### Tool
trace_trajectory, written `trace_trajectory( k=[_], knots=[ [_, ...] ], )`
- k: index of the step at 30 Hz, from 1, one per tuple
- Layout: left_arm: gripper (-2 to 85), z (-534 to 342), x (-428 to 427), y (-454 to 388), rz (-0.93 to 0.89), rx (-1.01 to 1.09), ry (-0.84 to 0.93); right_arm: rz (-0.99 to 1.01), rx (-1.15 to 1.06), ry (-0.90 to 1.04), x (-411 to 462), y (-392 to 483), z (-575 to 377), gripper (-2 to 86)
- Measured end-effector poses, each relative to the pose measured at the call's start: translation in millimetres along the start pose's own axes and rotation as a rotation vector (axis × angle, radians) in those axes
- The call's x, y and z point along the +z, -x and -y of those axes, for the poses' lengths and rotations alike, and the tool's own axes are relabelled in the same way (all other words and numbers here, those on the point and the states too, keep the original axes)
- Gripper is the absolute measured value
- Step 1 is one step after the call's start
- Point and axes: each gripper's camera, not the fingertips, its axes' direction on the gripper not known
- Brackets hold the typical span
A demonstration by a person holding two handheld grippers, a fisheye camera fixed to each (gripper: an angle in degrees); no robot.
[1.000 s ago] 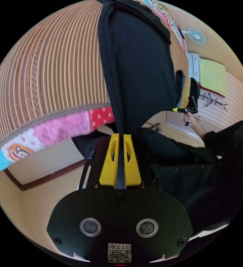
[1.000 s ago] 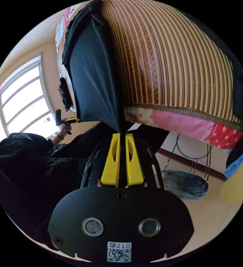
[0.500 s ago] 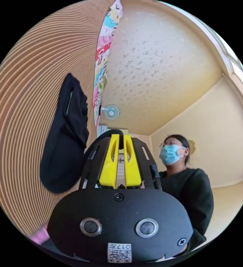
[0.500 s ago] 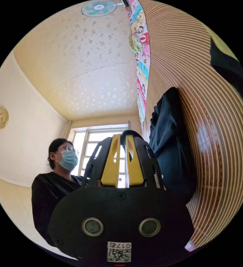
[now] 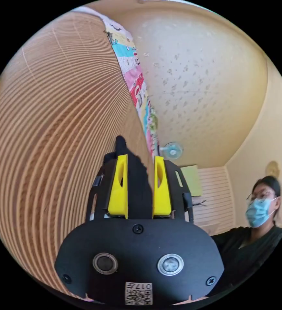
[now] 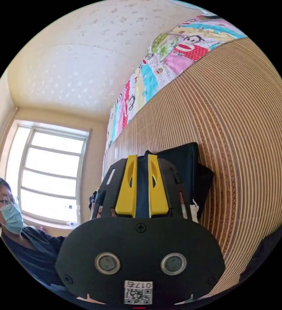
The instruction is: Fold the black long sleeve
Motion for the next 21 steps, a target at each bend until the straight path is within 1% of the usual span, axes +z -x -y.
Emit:
trace_trajectory(
  k=[1,2,3,5,7,9,11,13,14,16,18,21],
  knots=[
    [13.3,-9,0,1,0.040,0.000,0.026,-0.061,-0.032,0.073,23,20,-13,7.8],
    [14.2,-27,2,5,0.095,-0.008,0.082,-0.083,-0.042,0.110,36,29,-20,8.1],
    [15.0,-46,8,11,0.124,-0.015,0.139,-0.101,-0.057,0.189,64,45,-34,9.1],
    [15.2,-72,21,18,0.164,-0.021,0.227,-0.069,-0.085,0.330,125,78,-59,11.4],
    [15.0,-93,39,23,0.217,-0.010,0.316,-0.026,-0.094,0.431,173,104,-75,12.4],
    [11.7,-110,63,29,0.236,-0.003,0.384,-0.009,-0.136,0.525,219,136,-87,13.7],
    [10.0,-116,72,33,0.213,-0.026,0.375,-0.074,-0.212,0.629,277,177,-98,15.7],
    [7.6,-120,74,27,0.222,0.002,0.347,-0.145,-0.246,0.739,319,202,-102,18.1],
    [6.7,-122,75,20,0.230,0.030,0.334,-0.173,-0.259,0.767,331,211,-103,18.8],
    [6.1,-125,74,5,0.245,0.076,0.307,-0.289,-0.334,0.809,366,246,-109,21.1],
    [5.7,-130,75,-17,0.274,0.135,0.270,-0.395,-0.399,0.838,387,271,-115,21.6],
    [5.4,-136,80,-42,0.304,0.185,0.229,-0.676,-0.541,0.951,430,300,-134,20.5]
  ],
)
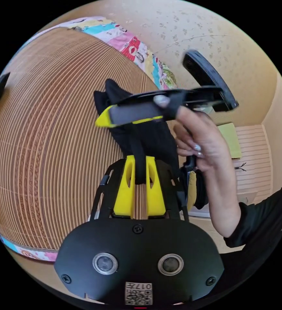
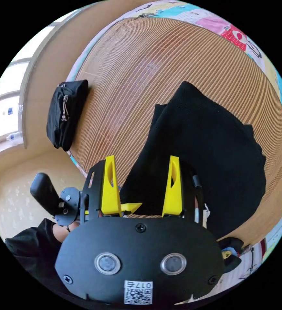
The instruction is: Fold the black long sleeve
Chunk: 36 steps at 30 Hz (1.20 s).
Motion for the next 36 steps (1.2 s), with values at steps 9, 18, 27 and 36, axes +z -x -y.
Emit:
trace_trajectory(
  k=[9,18,27,36],
  knots=[
    [8.1,-1,6,-23,-0.006,0.089,-0.085,-0.146,-0.122,0.003,-27,-15,-23,8.0],
    [10.7,8,30,14,-0.138,0.118,-0.030,0.610,0.060,-0.694,-64,-298,-301,8.1],
    [16.3,74,148,38,-0.190,0.053,0.102,0.722,0.556,-0.846,44,-384,-423,16.9],
    [17.1,105,244,80,-0.325,-0.121,0.411,0.773,0.443,-0.707,60,-321,-361,18.4]
  ],
)
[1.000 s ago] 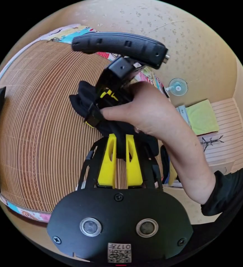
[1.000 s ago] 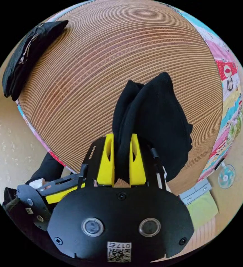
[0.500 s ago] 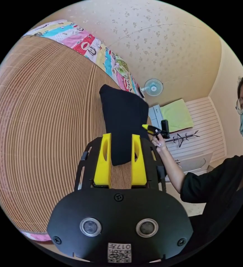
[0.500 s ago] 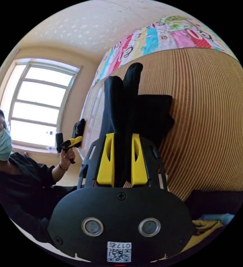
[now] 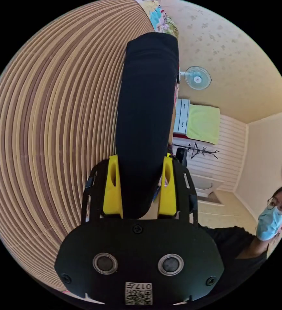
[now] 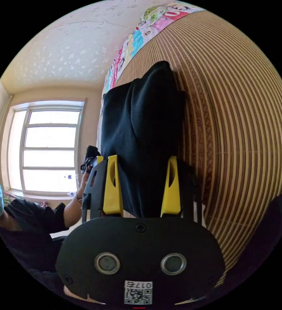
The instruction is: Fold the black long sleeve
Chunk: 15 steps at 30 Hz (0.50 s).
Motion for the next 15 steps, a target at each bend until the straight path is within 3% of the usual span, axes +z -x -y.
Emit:
trace_trajectory(
  k=[6,11,15],
  knots=[
    [15.7,-81,-18,-27,0.037,-0.023,0.077,0.073,0.043,0.163,-2,53,-75,13.6],
    [14.8,-158,-19,-71,-0.070,-0.067,0.074,0.148,0.051,0.109,-49,114,-159,12.6],
    [14.2,-180,25,-152,-0.080,0.022,0.147,0.101,0.013,0.019,-128,160,-207,12.4]
  ],
)
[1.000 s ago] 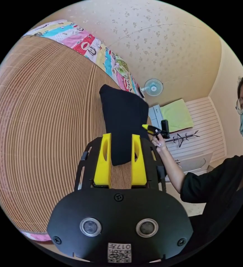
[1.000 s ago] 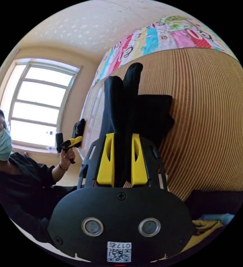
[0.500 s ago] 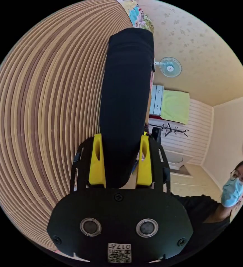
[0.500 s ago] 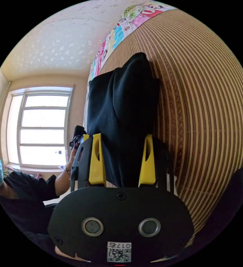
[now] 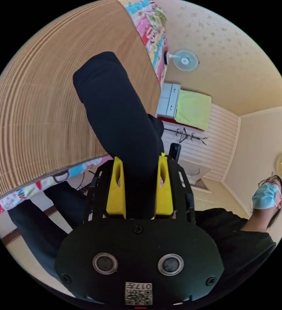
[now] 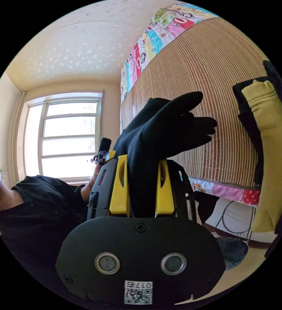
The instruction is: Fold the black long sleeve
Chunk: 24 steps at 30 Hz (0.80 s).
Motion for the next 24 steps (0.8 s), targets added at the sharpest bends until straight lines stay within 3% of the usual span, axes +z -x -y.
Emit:
trace_trajectory(
  k=[8,10,13,15,19,22,24],
  knots=[
    [14.2,49,178,-181,-0.029,0.405,0.249,-0.294,-0.152,-0.211,-188,96,-61,12.9],
    [14.7,63,229,-213,0.012,0.491,0.307,-0.436,-0.152,-0.240,-227,104,-69,13.9],
    [14.6,77,309,-227,0.240,0.588,0.360,-0.699,0.067,-0.252,-245,67,-63,14.4],
    [11.3,78,363,-196,0.503,0.490,0.523,-0.835,0.205,-0.293,-238,46,-60,11.9],
    [9.5,42,369,-129,0.745,0.472,0.657,-0.952,0.386,-0.441,-182,10,-68,4.9],
    [8.1,12,310,-42,0.944,0.297,0.692,-0.783,0.512,-0.299,-127,-53,-67,2.0],
    [7.3,-17,217,36,1.106,-0.015,0.652,-0.755,0.573,-0.295,-115,-68,-72,1.3]
  ],
)
